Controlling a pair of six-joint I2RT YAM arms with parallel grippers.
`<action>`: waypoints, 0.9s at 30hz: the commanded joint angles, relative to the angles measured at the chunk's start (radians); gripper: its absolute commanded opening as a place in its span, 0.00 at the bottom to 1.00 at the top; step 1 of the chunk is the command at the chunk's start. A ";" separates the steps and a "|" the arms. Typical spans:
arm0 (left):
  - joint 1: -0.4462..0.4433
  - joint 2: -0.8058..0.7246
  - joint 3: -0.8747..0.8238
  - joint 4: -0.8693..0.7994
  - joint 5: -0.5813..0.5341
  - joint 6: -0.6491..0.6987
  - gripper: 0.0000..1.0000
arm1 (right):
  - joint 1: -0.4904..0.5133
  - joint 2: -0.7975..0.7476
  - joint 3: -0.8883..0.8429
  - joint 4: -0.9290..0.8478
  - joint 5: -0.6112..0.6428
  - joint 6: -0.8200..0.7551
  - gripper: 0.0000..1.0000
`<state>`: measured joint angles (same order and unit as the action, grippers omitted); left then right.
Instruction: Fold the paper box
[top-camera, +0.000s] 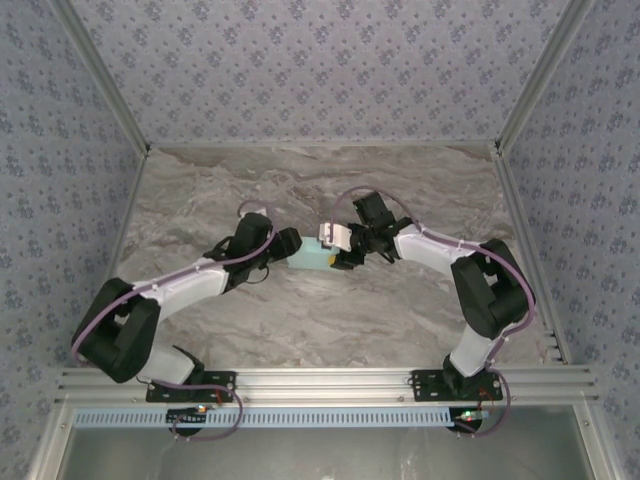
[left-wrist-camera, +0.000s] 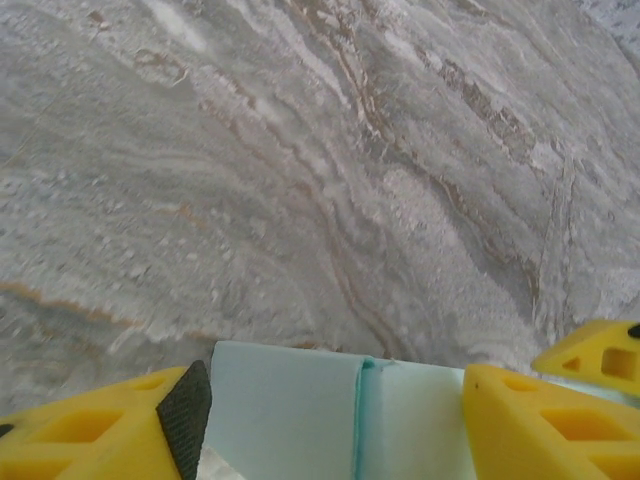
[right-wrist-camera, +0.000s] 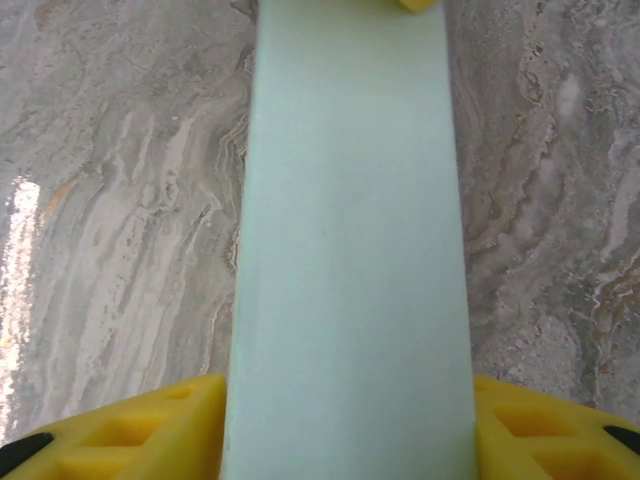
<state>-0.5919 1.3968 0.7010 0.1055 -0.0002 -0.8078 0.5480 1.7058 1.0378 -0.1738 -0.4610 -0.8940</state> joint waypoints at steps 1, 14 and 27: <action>0.006 -0.099 -0.044 -0.130 0.090 0.086 0.72 | -0.018 0.020 0.028 -0.056 -0.014 0.019 0.54; 0.044 -0.210 -0.047 -0.182 0.126 0.220 0.74 | -0.030 0.049 0.059 -0.123 -0.028 0.011 0.54; 0.131 0.018 -0.092 -0.056 0.258 0.150 0.68 | -0.040 0.031 0.052 -0.151 -0.034 -0.001 0.54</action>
<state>-0.4583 1.4776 0.6235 0.0032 0.1829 -0.6277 0.5190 1.7409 1.0725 -0.2749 -0.4770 -0.8936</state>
